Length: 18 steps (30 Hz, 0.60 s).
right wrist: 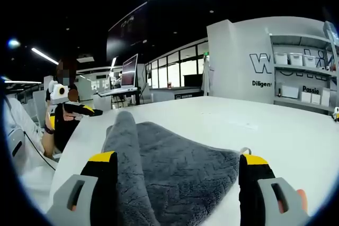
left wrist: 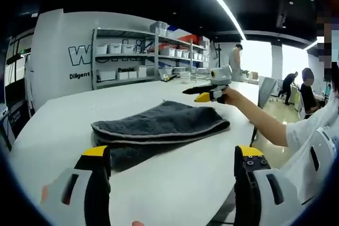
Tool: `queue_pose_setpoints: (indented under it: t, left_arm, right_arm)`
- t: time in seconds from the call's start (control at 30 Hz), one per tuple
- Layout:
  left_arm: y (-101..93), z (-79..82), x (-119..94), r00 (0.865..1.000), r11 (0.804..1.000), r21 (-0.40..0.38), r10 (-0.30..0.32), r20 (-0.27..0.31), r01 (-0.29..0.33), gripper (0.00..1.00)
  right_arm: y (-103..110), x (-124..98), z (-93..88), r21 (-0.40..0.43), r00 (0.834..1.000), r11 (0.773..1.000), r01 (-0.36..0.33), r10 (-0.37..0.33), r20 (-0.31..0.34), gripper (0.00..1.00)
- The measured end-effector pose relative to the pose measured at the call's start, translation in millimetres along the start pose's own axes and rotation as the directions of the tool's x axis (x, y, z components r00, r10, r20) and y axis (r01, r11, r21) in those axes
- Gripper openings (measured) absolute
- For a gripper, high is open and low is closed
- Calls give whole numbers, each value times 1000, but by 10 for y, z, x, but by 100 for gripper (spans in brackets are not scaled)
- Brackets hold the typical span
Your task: Open the folded towel by lifting each exposed corner and separating the folded layers until the towel lies flat within the target outline without major curled edges
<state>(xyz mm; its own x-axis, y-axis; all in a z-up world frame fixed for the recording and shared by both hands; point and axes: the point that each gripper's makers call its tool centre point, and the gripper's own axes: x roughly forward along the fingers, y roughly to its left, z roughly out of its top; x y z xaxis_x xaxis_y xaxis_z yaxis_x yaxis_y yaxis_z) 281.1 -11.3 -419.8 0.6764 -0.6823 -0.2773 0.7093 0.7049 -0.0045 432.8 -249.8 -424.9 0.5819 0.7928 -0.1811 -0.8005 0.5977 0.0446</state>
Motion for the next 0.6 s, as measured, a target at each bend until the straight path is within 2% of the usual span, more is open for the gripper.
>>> queue_pose_setpoints:
  t: [0.27, 0.6]
  left_arm:
    - [34, -62, -17, 1000, 1000, 19, 11, -28, -11, 99]
    - [31, -38, -33, 1000, 1000, 10, -5, -18, 5, 99]
  right_arm:
    - [-39, -2, 9, 4, 1000, 1000, 2, -2, 0, 97]
    - [-75, 1, 22, 4, 1000, 1000, 4, -4, -3, 97]
